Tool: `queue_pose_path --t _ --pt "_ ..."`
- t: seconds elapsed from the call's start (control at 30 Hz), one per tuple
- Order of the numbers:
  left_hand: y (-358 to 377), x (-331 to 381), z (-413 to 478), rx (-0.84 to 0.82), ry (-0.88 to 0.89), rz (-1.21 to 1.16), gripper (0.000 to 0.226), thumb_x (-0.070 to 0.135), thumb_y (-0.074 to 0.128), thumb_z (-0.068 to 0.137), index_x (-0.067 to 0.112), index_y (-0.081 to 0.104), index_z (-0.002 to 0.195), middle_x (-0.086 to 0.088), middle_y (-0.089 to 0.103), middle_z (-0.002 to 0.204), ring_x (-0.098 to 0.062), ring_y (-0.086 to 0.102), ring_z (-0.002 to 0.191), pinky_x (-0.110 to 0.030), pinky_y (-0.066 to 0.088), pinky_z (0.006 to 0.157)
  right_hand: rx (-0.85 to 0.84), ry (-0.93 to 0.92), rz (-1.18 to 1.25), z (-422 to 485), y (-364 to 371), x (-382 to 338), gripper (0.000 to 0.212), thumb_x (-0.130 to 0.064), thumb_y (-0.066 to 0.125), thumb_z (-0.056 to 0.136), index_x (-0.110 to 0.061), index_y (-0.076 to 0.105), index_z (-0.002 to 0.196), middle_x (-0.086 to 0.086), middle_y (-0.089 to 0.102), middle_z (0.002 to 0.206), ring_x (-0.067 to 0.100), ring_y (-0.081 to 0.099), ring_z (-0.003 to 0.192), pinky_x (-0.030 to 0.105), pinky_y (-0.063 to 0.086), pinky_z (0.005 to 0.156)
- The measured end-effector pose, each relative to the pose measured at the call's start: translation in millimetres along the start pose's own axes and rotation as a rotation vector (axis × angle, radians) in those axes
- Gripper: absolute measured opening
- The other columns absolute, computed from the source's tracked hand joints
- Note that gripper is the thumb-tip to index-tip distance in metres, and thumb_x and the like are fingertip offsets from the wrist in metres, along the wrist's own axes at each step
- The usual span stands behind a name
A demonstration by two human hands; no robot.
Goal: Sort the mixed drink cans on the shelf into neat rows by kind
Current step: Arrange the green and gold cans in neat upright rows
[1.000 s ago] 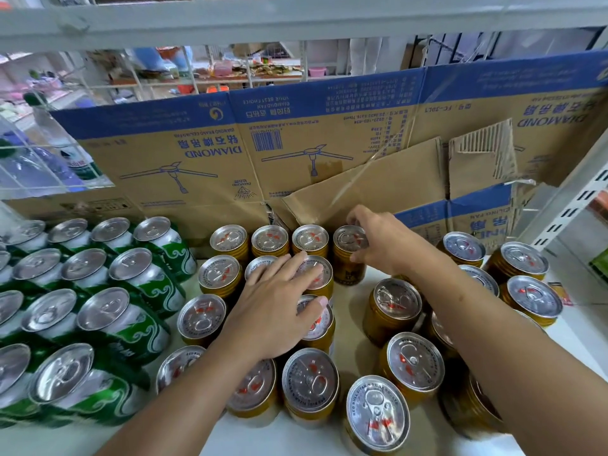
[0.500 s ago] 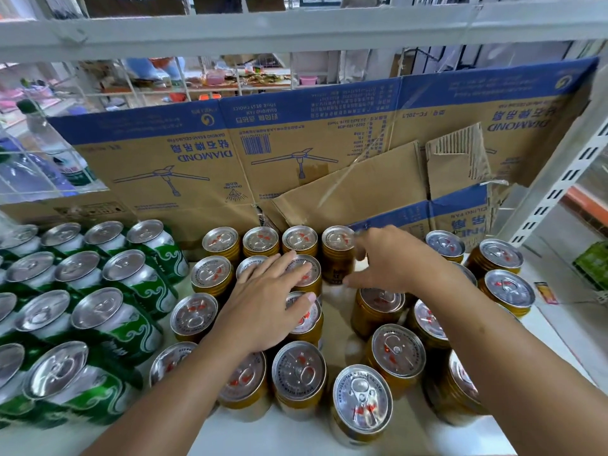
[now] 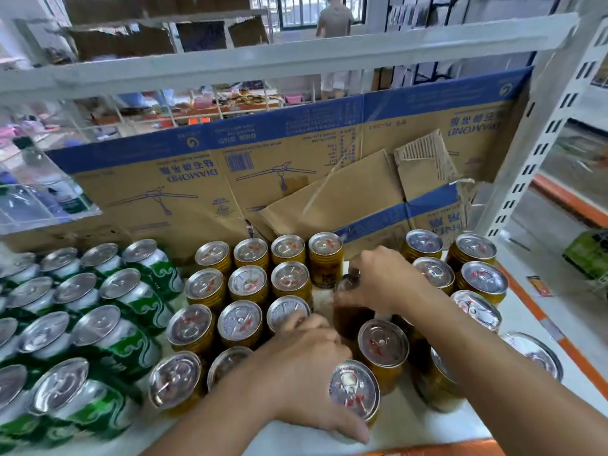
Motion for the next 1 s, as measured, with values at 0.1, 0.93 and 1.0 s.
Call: queue_pose_path --t 0.1,0.93,1.0 --pt "-1.4 4.5 -0.9 -0.005 0.002 -0.038 0.06 0.071 0.07 0.066 0.025 0.059 0.103 0.008 0.056 0.102 -0.01 0.039 0.109 -0.041 0.02 0.11 -0.047 -0.009 -0.039 -0.1 0.9 1.1 0.059 -0.071 0.062 0.073 -0.015 0.061 0.09 0.004 0.062 0.085 0.024 0.058 0.084 0.036 0.051 0.072" --pt "-67.7 -39.5 -51.9 0.535 0.035 -0.755 0.051 0.052 0.069 0.055 0.028 0.069 0.1 0.005 0.071 0.096 -0.012 0.067 0.091 -0.025 0.053 0.075 0.205 -0.105 0.414 -5.9 -19.1 10.5 0.035 -0.044 0.067 0.082 -0.012 0.066 0.068 0.01 0.055 0.06 0.019 0.048 0.057 0.033 0.035 0.053" --pt "-77.2 -49.2 -60.8 0.645 0.044 -0.786 0.048 0.05 0.068 0.057 0.029 0.069 0.1 0.001 0.071 0.095 -0.018 0.067 0.089 -0.03 0.053 0.073 0.132 -0.158 0.427 -4.3 -20.1 8.4 0.021 -0.034 0.069 0.079 -0.015 0.065 0.071 0.005 0.059 0.063 0.017 0.051 0.06 0.032 0.042 0.056"
Point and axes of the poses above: each hand's wrist, its own z-axis towards the middle knuckle, its own y-axis out of the palm, x = y × z, the point moved 2 cm from there along z, towards the middle knuckle
